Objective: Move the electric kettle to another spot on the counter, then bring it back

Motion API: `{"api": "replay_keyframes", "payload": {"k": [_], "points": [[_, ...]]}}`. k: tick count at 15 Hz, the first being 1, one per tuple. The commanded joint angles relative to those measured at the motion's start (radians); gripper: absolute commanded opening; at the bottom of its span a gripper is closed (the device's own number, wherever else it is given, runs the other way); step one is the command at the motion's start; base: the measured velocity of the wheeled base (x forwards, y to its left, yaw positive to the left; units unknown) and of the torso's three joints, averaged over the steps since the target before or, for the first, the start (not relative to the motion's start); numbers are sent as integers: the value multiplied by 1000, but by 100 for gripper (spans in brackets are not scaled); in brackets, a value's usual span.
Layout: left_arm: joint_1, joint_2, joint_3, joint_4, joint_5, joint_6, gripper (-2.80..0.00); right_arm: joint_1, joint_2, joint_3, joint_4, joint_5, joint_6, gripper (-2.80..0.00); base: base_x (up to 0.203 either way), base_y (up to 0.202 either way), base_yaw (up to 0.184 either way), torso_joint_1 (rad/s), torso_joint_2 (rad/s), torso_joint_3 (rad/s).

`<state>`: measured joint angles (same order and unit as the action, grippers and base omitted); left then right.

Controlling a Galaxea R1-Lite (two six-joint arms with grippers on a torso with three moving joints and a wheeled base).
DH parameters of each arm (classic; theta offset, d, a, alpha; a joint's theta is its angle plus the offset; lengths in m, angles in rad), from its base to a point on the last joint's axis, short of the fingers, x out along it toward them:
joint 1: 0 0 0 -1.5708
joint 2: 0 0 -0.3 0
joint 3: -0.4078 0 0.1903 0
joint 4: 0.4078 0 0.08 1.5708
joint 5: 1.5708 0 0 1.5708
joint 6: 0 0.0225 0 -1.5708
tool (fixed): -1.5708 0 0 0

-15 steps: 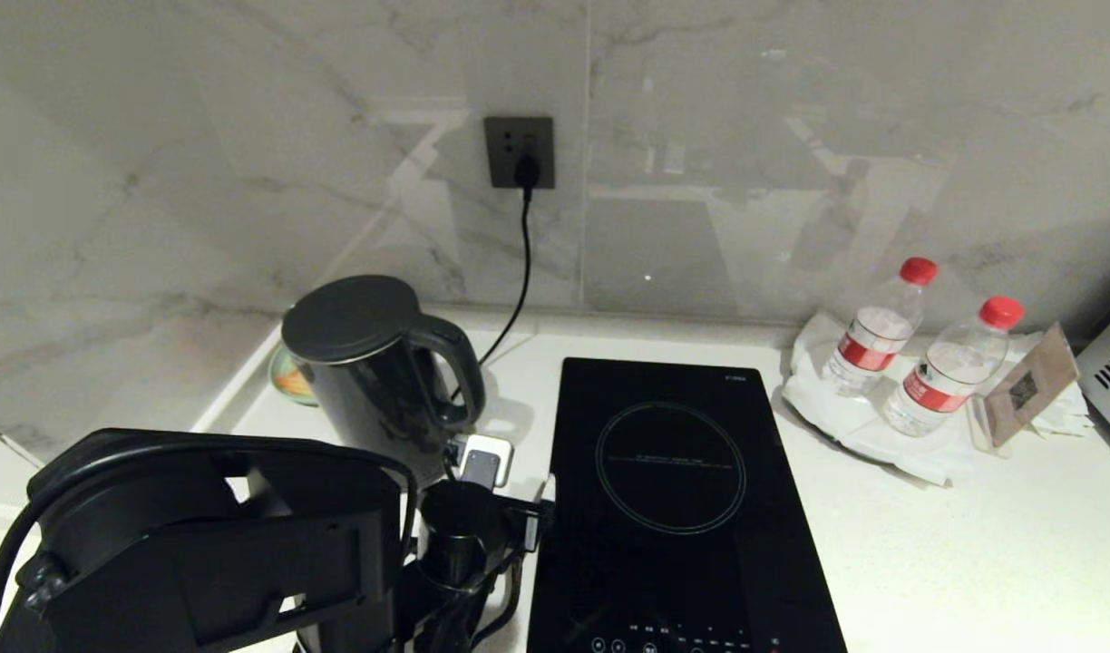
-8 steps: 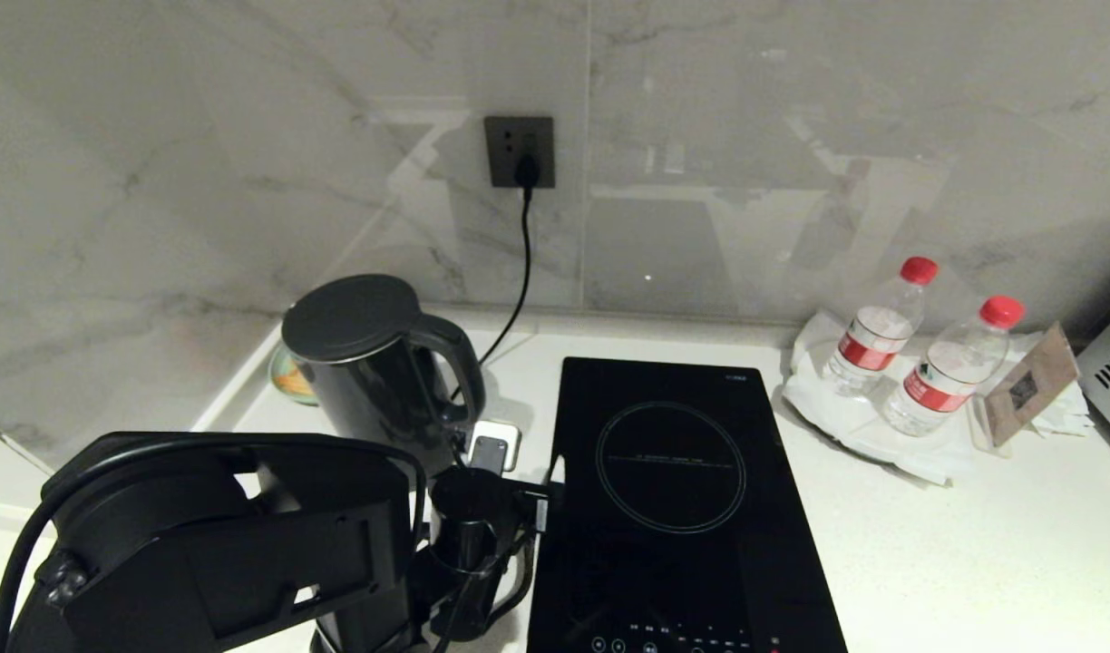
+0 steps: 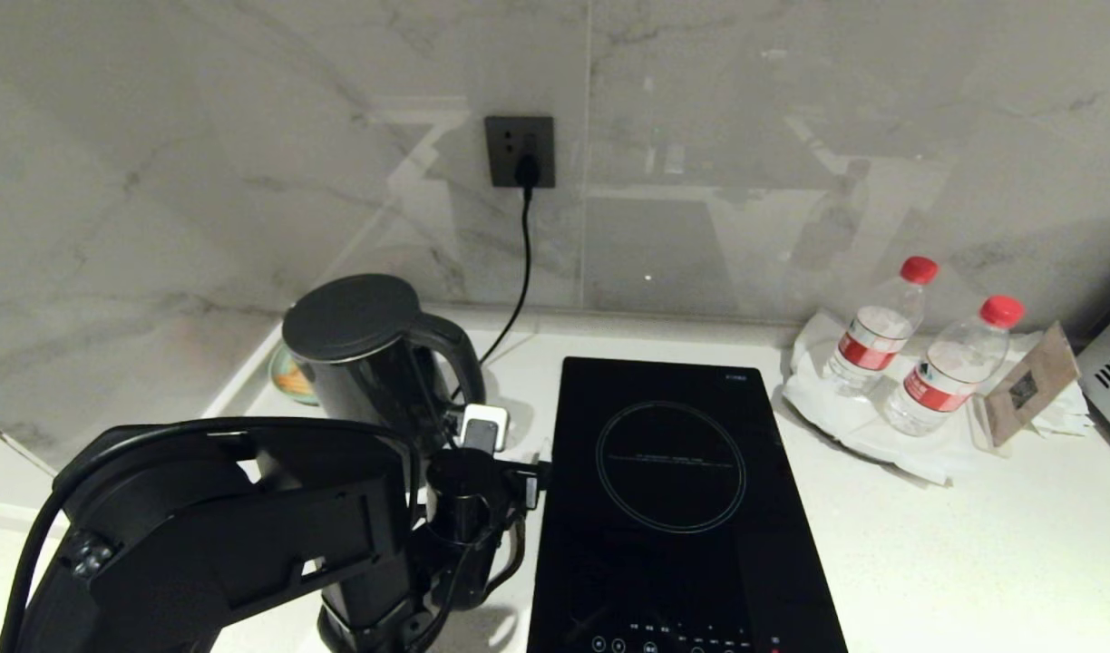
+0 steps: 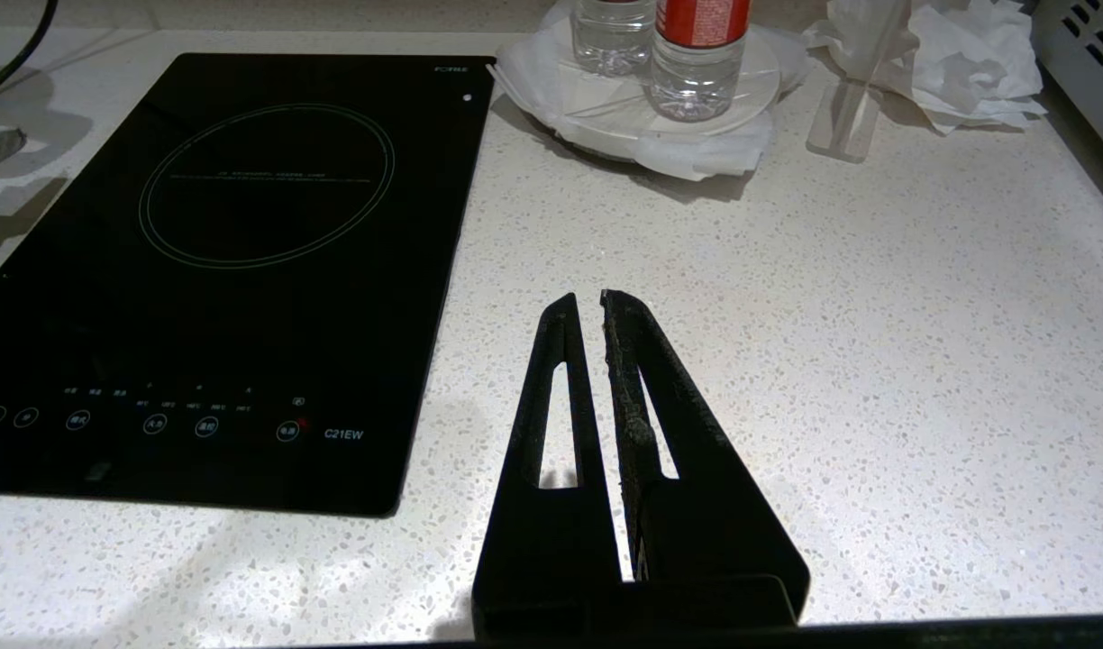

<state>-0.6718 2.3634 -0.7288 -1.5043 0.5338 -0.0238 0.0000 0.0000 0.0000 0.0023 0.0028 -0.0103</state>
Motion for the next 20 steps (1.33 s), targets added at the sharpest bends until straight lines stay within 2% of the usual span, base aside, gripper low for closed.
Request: {"api": "replay_keyframes", "payload": {"k": [1,20], "points": [[24,13,-17,-9,3,5,0,0,0,0,1,0,0,-280,0,0,0,0,0,0],[32,50,-17,-16,0,13,0,0,0,0,1,0,0,-280,0,0,0,0,0,0]]}}
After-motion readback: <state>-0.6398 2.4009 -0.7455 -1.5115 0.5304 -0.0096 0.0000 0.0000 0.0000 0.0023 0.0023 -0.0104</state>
